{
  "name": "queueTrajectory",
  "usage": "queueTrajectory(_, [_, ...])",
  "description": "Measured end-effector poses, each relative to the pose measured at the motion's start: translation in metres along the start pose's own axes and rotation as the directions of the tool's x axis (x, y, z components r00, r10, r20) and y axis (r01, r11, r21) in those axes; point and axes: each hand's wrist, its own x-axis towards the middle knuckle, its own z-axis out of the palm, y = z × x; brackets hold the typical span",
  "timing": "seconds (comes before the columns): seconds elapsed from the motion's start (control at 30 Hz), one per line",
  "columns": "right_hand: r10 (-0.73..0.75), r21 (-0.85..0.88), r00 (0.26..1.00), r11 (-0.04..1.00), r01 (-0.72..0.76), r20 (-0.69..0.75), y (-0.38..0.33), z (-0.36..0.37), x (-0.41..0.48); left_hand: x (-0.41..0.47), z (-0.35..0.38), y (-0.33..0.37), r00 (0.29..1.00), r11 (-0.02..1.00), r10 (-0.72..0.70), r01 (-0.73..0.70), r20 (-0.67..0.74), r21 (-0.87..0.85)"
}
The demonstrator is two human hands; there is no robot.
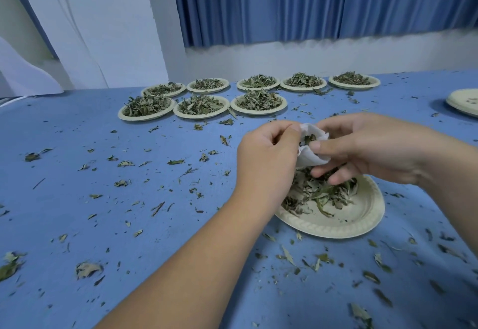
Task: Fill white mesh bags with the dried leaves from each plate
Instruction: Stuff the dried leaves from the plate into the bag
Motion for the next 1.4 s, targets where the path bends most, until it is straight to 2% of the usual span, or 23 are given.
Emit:
queueTrajectory(0.13, [0.015,-0.065,0.985,0.998,-0.027,-0.174,-0.002,0.015,0.013,-0.003,0.003,0.002,0.999,1.000,-0.007,0.007,0.036,0.009])
queueTrajectory(0.27, [-0.044,-0.297,0.948,0.953,-0.055,-0.317,-0.003,0.028,0.028,-0.005,0.004,0.004,0.996,1.000,-0.002,0.001,0.088,0.003])
queueTrajectory(0.37, [-0.078,-0.332,0.951,0.943,-0.028,-0.300,-0.004,0.029,0.028,-0.002,0.002,0.003,0.999,1.000,0.016,-0.017,0.041,0.026])
queueTrajectory(0.5, [-0.033,-0.035,0.988,0.999,0.028,-0.151,-0.009,0.013,0.018,0.005,-0.007,0.000,0.998,0.997,0.052,-0.051,-0.019,0.050])
queueTrajectory(0.57, [-0.013,-0.006,0.995,1.000,0.013,-0.098,-0.014,0.006,0.014,0.006,-0.008,0.000,0.998,0.997,0.058,-0.056,-0.037,0.053])
queueTrajectory(0.77, [-0.115,-0.241,0.977,0.968,0.071,-0.177,-0.022,0.009,0.015,0.005,-0.006,0.001,0.998,0.997,0.059,-0.057,-0.027,0.055])
queueTrajectory(1.0, [-0.139,-0.331,0.957,0.942,0.049,-0.253,-0.014,0.024,0.030,0.000,-0.004,0.005,0.996,0.996,0.086,-0.086,0.019,-0.001])
queueTrajectory(1.1, [-0.204,-0.302,0.949,0.945,0.127,-0.239,-0.015,0.013,0.018,0.006,-0.008,0.003,0.993,0.992,0.113,-0.111,-0.023,0.066])
queueTrajectory(1.17, [-0.252,-0.319,0.921,0.935,0.154,-0.297,-0.012,0.002,0.005,0.012,-0.013,0.001,0.993,0.992,0.100,-0.095,-0.060,0.078])
queueTrajectory(1.27, [-0.274,-0.407,0.866,0.909,0.091,-0.418,-0.001,-0.009,-0.009,0.019,-0.021,-0.001,0.987,0.993,0.106,-0.099,-0.117,0.063])
queueTrajectory(1.33, [-0.267,-0.490,0.877,0.871,0.041,-0.400,0.010,-0.012,-0.014,0.022,-0.025,-0.003,0.981,0.993,0.117,-0.112,-0.152,0.038])
queueTrajectory(1.4, [-0.244,-0.658,0.905,0.752,-0.051,-0.349,0.018,-0.014,-0.018,0.024,-0.028,-0.004,0.978,0.993,0.121,-0.120,-0.168,0.016])
